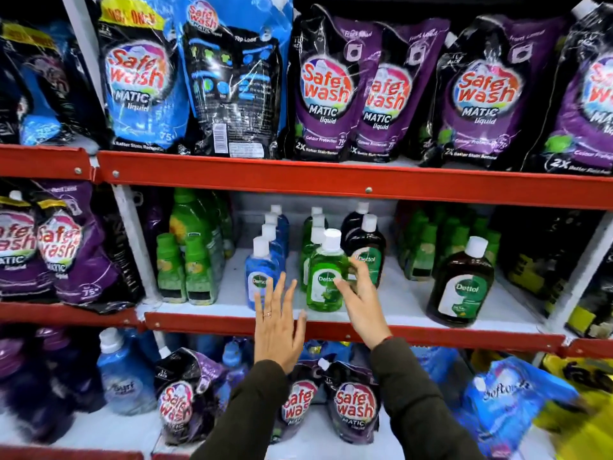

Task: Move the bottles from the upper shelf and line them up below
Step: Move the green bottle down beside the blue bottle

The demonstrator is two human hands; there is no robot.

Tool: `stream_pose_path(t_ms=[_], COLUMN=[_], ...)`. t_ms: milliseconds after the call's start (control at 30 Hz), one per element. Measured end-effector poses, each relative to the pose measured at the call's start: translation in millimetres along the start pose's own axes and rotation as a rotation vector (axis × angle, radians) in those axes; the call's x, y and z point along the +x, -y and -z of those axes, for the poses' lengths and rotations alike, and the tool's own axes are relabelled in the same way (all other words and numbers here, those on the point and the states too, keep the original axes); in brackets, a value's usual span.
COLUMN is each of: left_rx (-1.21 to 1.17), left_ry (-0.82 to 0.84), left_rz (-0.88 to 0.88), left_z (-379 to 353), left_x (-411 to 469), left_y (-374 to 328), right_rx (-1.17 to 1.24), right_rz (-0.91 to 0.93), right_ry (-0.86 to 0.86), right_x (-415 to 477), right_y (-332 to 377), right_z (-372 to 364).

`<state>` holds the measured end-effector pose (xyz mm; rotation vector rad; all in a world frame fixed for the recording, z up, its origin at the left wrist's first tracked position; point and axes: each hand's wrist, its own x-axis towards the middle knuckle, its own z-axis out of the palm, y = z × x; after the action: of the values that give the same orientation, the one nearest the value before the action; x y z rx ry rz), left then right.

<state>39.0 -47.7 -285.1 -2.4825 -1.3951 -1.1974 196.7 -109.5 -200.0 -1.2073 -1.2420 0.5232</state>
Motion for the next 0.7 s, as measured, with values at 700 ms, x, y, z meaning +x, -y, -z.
stream_pose_path(t_ms=[700], left_rx=[0.137], left_ry=[0.155], left_rz=[0.006], left_z=[-19], left_x=[-22], left_y=[15], right_rx=[-0.048], right_rz=[-0.101], right_ry=[0.041], right_x=[23], right_y=[-48], right_z=[-23])
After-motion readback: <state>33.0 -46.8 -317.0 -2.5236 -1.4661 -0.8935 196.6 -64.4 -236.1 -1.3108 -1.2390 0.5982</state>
